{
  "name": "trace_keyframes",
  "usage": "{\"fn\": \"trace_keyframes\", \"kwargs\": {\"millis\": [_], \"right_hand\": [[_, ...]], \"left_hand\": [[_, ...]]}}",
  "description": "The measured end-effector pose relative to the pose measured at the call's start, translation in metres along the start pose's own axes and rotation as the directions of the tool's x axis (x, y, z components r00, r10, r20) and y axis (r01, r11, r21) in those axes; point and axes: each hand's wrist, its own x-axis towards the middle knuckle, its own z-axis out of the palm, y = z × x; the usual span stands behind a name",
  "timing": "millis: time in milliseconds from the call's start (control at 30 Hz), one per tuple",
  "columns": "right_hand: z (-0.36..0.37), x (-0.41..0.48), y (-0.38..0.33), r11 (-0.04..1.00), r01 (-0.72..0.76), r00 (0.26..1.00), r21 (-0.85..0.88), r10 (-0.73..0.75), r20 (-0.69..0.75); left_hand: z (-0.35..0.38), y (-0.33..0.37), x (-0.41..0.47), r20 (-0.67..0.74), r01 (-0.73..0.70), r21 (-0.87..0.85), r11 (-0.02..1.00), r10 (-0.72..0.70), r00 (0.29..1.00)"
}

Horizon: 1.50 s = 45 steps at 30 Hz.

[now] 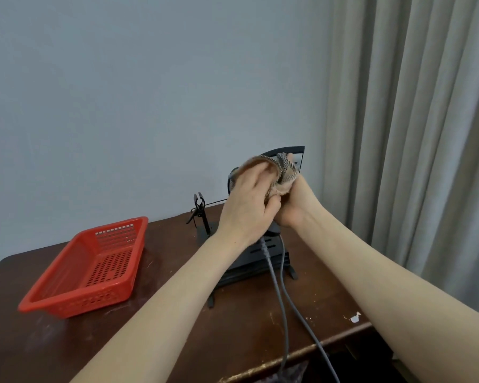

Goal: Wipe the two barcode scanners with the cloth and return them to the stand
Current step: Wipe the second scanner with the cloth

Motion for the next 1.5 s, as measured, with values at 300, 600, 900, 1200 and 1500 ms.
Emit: {"fn": "trace_keyframes", "kwargs": {"millis": [300,600,900,1200,1500], "right_hand": [[-0.003,-0.009,-0.013,0.976,-0.218,0.976,0.003,0.217,0.02],[0.003,-0.004,-0.007,0.999,0.016,0.998,-0.033,-0.014,0.055],[-0.006,-0.012,-0.012,0.989,-0.145,0.985,-0.002,0.144,-0.09],[-0.001,-0.005,-0.009,0.994,-0.06,0.997,-0.088,0.055,-0.061],[-0.011,-0.006,-0.005,0.983,-0.172,0.981,-0.071,0.164,-0.103]], "left_hand": [[-0.001,-0.009,-0.031,-0.1,-0.25,-0.187,0.95,0.234,0.967],[0.006,-0.006,-0.004,0.015,-0.071,-0.123,0.99,0.073,0.997],[0.0,-0.002,-0.032,-0.052,-0.156,-0.333,0.93,0.147,0.988],[0.004,-0.006,-0.009,0.115,-0.08,-0.213,0.974,0.106,0.988],[0.001,-0.005,-0.026,-0.043,-0.184,-0.311,0.933,0.179,0.983]]}}
